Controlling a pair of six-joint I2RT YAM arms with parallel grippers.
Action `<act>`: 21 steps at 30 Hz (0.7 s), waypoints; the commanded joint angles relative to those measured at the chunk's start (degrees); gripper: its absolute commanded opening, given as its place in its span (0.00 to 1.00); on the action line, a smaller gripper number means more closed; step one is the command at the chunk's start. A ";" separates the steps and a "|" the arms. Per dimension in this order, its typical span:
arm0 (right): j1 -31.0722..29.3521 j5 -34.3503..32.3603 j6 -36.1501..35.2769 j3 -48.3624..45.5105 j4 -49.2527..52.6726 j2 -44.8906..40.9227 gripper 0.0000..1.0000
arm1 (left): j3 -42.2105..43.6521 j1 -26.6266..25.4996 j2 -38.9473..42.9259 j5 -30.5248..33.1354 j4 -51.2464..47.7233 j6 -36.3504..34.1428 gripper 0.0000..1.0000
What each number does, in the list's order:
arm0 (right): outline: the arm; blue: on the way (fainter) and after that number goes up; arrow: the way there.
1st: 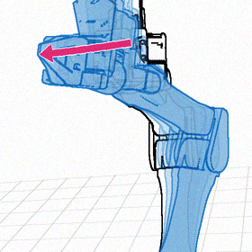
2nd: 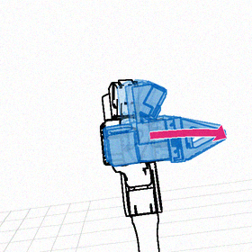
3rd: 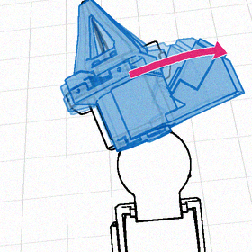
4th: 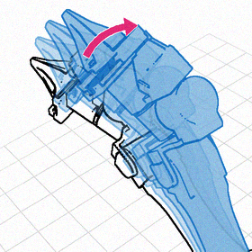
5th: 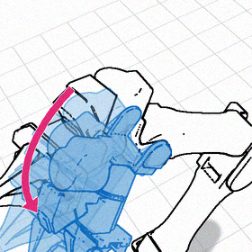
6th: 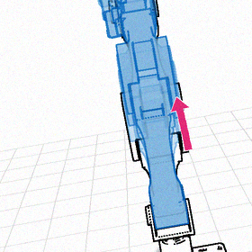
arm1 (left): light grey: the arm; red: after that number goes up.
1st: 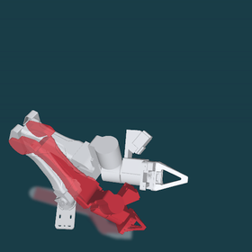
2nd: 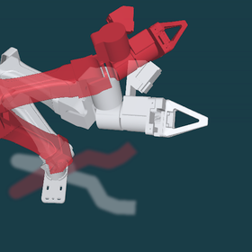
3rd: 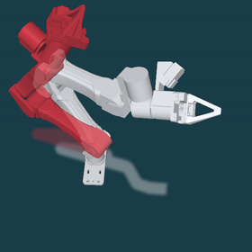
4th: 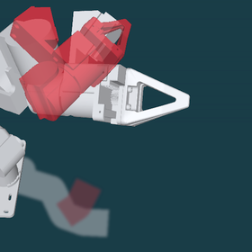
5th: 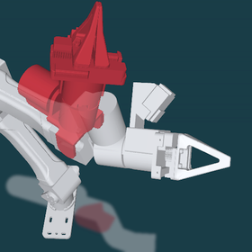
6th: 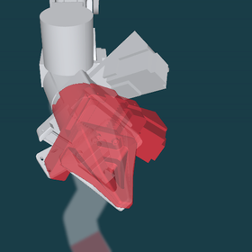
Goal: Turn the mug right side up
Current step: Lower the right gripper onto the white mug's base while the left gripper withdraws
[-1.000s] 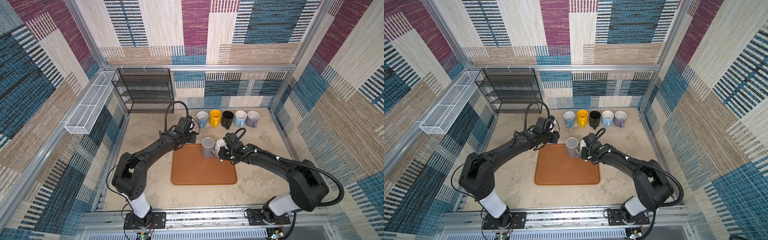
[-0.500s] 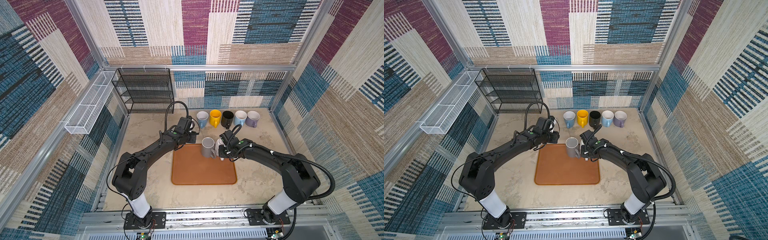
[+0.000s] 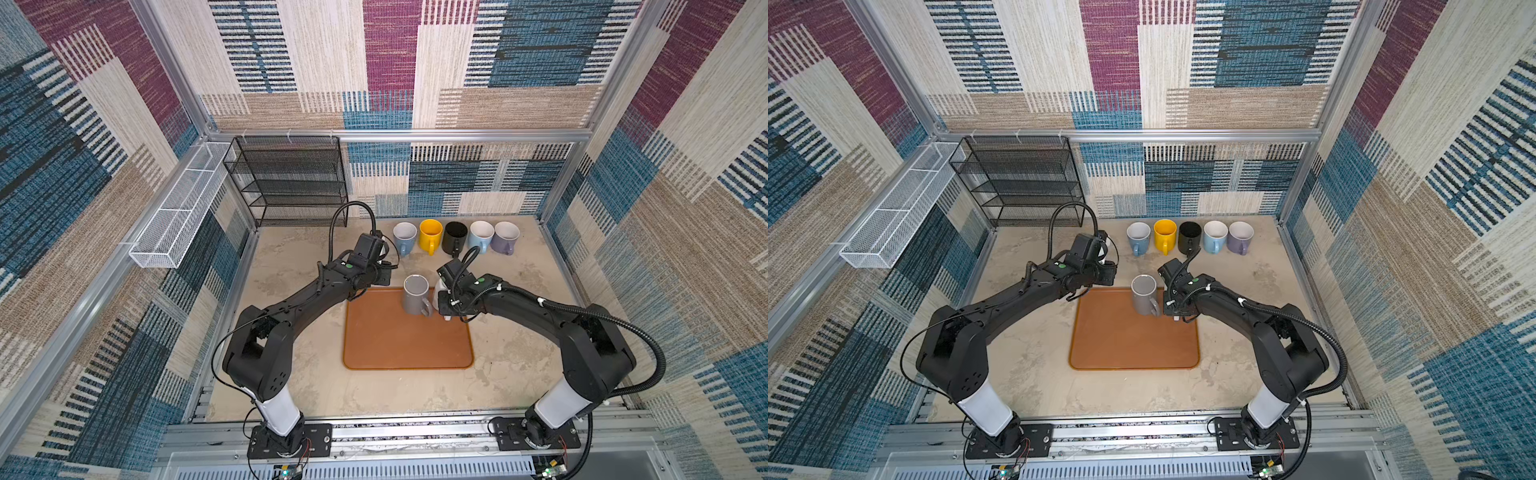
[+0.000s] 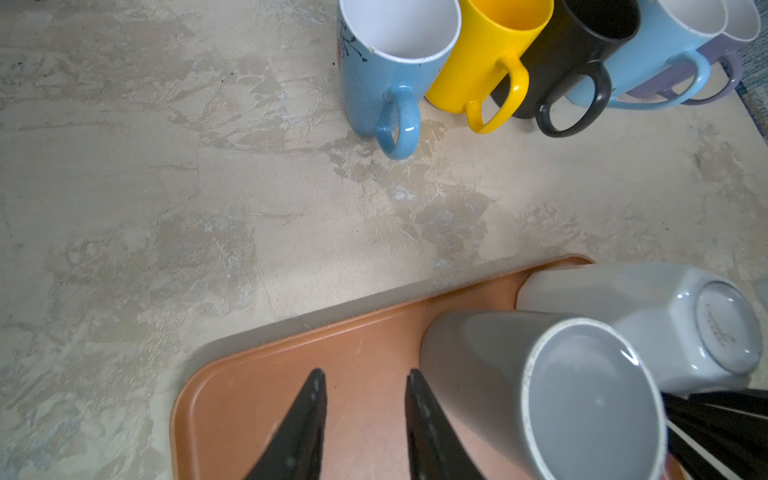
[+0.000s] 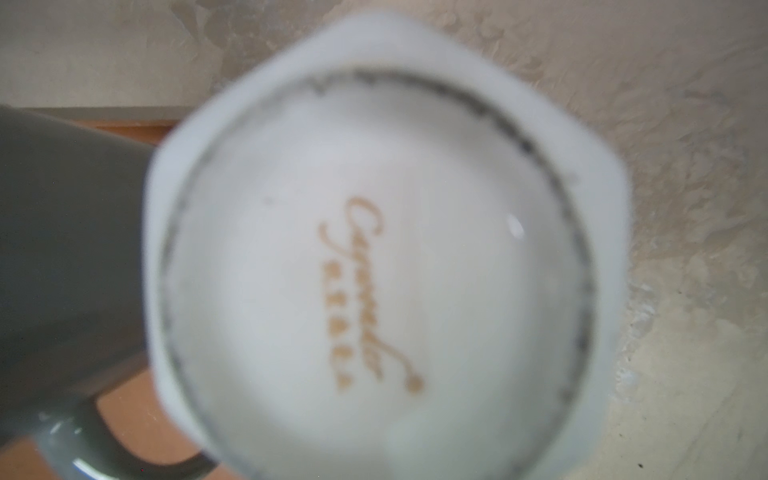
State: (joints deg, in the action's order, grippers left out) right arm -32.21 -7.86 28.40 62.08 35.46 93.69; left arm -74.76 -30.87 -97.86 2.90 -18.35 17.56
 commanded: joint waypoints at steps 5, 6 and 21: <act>-0.05 -1.39 -3.02 -0.52 -1.19 -1.85 0.05 | 0.41 0.07 0.92 1.47 -0.63 -0.92 0.33; -0.05 -1.31 -3.52 -0.77 -1.36 -2.25 0.06 | 0.36 0.09 0.95 1.53 -0.60 -0.93 0.33; -0.68 4.25 -8.73 -4.08 -3.73 -10.56 0.04 | 0.40 0.03 1.68 0.04 -0.56 -0.89 0.33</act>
State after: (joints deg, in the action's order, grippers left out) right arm -32.91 -3.42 20.69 57.63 35.66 84.84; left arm -74.35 -30.87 -96.68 3.03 -18.72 17.43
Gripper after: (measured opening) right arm 0.190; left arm 0.333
